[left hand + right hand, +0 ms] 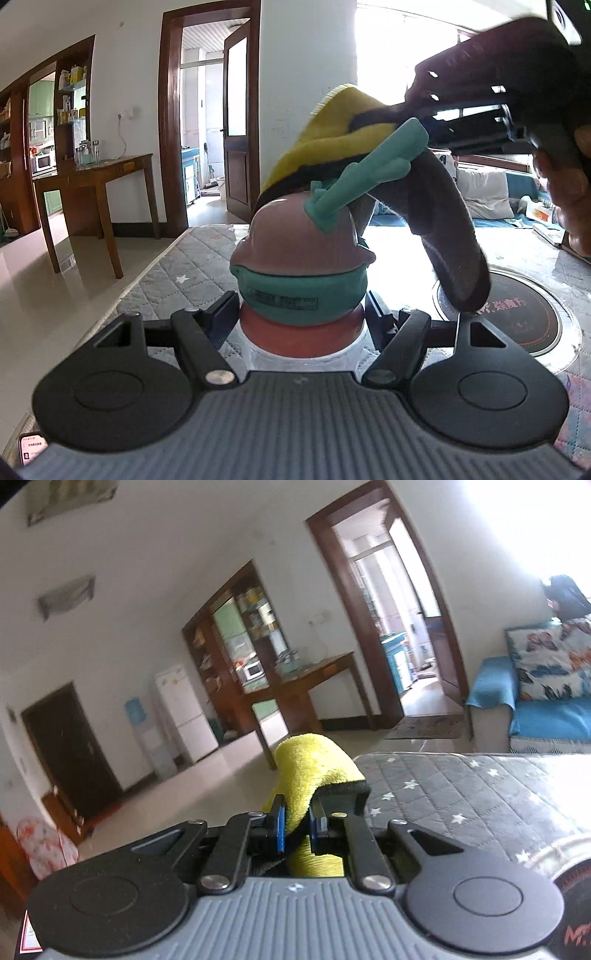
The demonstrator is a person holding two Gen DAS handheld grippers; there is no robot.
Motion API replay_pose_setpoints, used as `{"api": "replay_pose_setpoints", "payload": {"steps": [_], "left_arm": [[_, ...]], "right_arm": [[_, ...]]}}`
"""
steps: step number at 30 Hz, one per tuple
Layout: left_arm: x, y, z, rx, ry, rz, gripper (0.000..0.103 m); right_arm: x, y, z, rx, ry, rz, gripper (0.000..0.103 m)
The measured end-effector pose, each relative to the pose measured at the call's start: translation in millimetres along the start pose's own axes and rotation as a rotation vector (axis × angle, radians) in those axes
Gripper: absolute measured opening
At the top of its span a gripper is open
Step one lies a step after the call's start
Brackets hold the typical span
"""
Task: Clean container
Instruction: 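Rub the yellow cloth over the lid top with the right tool while the left tool holds the bottle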
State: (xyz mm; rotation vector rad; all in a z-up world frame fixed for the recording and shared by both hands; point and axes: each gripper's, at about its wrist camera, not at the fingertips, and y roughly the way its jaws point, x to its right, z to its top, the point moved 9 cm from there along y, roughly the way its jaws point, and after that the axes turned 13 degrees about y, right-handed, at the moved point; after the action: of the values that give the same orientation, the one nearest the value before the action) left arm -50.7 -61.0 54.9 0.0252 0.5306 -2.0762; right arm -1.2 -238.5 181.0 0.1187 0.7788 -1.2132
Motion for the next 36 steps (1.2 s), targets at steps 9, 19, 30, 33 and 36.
{"api": "replay_pose_setpoints", "payload": {"steps": [9,19,30,33,36], "left_arm": [[-2.8,-0.9,-0.8,-0.002,-0.010,-0.003,0.072],[-4.8,-3.5,-2.2,-0.003,-0.029,0.002,0.072],[-7.0,-4.3,-1.6,-0.012,-0.040,-0.001,0.072],[-7.1,-5.0,-2.3,-0.010,-0.041,-0.002,0.072],[-8.3,-4.0,-2.5,-0.013,-0.047,-0.002,0.072]], "right_arm": [[62.7,-12.4,4.6,0.081,0.220,0.005,0.011],[134.2,-17.6,-0.8,0.127,0.424,-0.055,0.011],[130.5,32.4,-72.5,-0.181,0.649,0.198,0.011],[147.7,43.3,-97.8,-0.252,0.744,0.196,0.011],[156.1,48.6,-119.2,-0.306,0.798,0.209,0.015]]}}
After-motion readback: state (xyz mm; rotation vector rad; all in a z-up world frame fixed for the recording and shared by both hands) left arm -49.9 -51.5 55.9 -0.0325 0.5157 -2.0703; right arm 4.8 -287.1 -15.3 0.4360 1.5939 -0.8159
